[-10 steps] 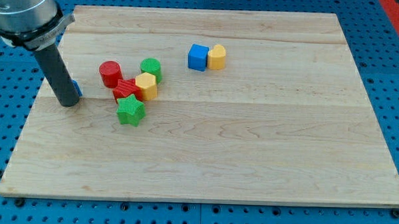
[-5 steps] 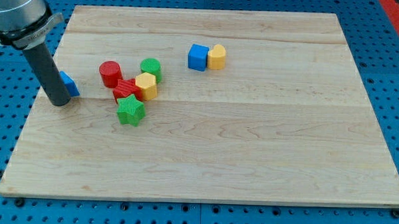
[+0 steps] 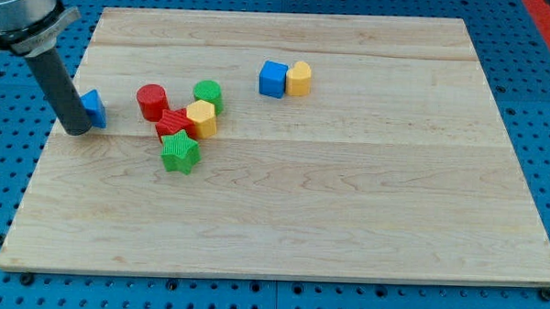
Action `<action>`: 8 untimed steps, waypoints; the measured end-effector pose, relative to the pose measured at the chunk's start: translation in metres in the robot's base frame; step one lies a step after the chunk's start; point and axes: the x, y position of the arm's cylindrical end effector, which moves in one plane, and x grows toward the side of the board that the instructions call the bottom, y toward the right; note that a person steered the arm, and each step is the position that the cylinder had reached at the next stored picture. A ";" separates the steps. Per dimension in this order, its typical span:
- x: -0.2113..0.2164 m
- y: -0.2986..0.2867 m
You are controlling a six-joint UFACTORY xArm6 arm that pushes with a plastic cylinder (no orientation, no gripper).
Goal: Slide the blue triangle into the blue cube
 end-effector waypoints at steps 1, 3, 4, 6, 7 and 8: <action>-0.021 0.000; -0.063 0.000; -0.065 0.000; -0.102 -0.008; -0.102 -0.009; -0.100 -0.015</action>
